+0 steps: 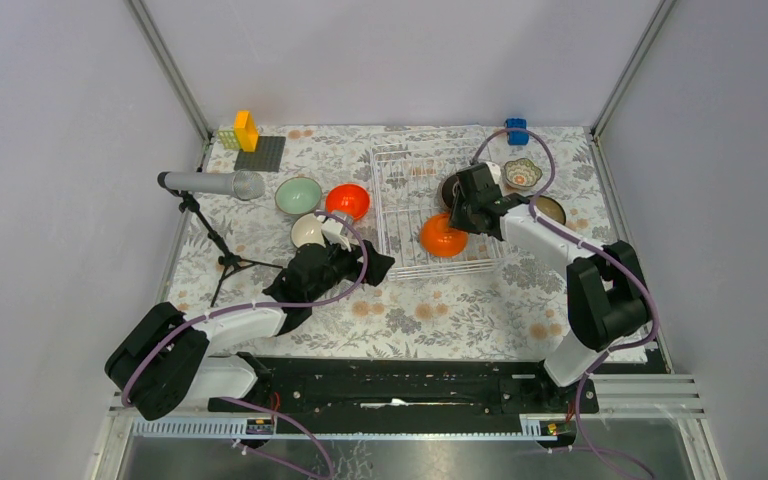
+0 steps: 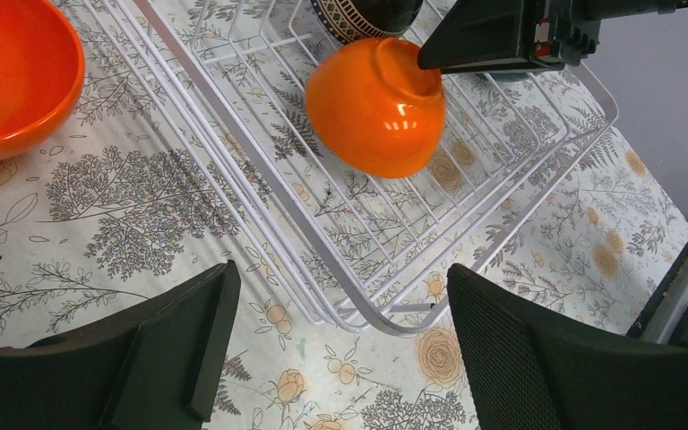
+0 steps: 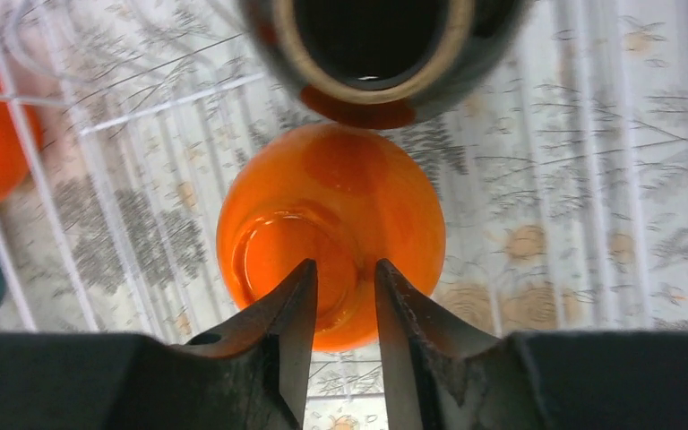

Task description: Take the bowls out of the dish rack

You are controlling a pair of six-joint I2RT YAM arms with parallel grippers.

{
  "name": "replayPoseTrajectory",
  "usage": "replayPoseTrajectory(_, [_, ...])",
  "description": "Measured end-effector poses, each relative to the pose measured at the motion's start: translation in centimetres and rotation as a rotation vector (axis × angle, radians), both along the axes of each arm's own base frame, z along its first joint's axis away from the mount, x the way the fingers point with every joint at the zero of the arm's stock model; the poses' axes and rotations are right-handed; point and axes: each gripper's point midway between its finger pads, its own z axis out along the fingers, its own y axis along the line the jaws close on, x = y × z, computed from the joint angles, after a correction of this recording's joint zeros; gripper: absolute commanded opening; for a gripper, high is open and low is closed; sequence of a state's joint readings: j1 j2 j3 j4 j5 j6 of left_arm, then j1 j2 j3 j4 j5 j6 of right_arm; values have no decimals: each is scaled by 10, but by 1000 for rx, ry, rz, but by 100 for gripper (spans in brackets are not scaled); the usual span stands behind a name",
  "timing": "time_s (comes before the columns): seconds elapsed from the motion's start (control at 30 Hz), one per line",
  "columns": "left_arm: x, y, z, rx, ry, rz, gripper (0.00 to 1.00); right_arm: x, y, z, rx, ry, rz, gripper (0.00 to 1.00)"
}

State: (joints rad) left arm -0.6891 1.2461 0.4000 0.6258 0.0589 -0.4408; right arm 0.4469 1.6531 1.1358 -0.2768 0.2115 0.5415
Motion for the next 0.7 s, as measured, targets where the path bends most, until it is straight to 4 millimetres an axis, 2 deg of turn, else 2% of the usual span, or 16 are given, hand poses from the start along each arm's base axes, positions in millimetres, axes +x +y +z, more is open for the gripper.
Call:
replayPoseTrajectory(0.13, [0,0,0,0,0,3,90,-4,25,1,108,14,89,29])
replayPoseTrajectory(0.3, [0,0,0,1,0,3,90,-8,38,4,165,24,146,31])
replayPoseTrajectory(0.37, [0,0,0,1,0,3,90,-9,40,3,171,24,156,38])
replayPoseTrajectory(0.43, [1,0,0,1,-1,4,90,-9,40,3,171,25,161,57])
replayPoseTrajectory(0.5, [1,0,0,1,-1,4,90,-9,40,3,167,24,165,66])
replayPoseTrajectory(0.7, [1,1,0,1,0,4,90,-9,38,-1,146,26,186,68])
